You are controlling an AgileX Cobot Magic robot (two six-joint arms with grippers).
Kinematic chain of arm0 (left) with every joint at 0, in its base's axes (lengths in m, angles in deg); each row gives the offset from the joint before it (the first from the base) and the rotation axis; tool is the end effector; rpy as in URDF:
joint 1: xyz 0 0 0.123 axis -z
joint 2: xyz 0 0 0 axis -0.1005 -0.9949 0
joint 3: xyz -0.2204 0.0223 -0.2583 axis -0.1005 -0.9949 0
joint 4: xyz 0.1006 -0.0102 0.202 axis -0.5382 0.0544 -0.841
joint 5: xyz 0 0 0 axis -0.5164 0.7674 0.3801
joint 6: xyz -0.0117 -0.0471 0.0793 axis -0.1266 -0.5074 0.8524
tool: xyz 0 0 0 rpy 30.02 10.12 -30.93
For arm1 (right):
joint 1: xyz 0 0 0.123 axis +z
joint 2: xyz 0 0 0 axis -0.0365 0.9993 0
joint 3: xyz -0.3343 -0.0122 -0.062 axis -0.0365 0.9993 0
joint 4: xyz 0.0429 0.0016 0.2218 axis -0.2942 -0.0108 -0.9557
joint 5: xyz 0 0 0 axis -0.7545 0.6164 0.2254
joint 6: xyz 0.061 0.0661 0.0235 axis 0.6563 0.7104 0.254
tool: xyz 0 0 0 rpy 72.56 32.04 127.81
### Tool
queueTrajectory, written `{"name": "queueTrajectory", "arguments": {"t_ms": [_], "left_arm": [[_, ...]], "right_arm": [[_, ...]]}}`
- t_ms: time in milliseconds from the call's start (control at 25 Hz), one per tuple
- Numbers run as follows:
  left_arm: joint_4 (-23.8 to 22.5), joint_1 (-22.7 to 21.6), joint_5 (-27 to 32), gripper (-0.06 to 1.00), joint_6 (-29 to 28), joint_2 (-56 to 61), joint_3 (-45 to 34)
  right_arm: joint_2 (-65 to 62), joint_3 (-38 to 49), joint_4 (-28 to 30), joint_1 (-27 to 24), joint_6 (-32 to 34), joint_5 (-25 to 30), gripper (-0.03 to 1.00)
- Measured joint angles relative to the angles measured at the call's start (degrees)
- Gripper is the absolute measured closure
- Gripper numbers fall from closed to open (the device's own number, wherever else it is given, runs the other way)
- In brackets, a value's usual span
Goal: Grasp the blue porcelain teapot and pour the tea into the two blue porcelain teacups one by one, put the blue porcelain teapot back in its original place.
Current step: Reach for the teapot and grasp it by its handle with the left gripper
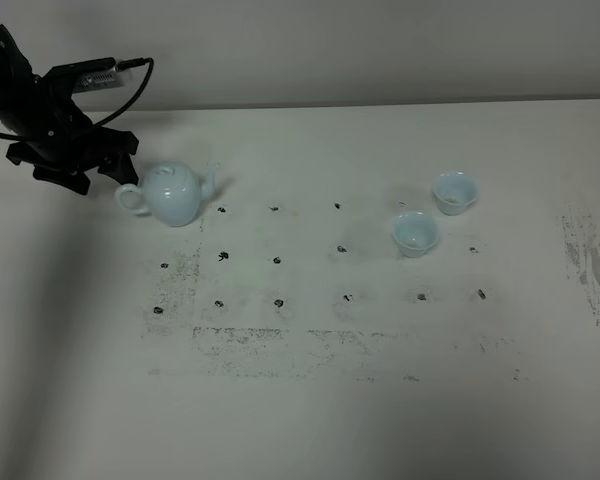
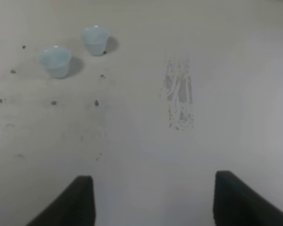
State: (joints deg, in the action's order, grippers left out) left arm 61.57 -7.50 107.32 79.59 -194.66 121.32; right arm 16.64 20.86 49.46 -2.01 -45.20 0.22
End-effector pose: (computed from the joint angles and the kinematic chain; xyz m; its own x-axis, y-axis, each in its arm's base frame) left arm 0.5261 -0.0075 0.1910 -0.9507 0.1041 -0.2922 0.1686 0.9641 -0.2051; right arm -0.0876 0.0006 0.2647 -0.4769 -0.0308 -0.8784 -0.0225 0.9995 -0.0228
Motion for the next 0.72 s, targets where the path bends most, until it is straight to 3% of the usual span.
{"name": "queueTrajectory", "arguments": {"t_ms": [440,720], "left_arm": [[0.1,0.0,6.9,0.88,0.2,0.0,0.0],[0.1,0.0,8.1,0.88,-0.4,0.2,0.0]], "right_arm": [[0.0,0.0,0.0,0.0,0.0,0.0,0.45],[0.0,0.0,0.0,0.0,0.0,0.0,0.45]]}}
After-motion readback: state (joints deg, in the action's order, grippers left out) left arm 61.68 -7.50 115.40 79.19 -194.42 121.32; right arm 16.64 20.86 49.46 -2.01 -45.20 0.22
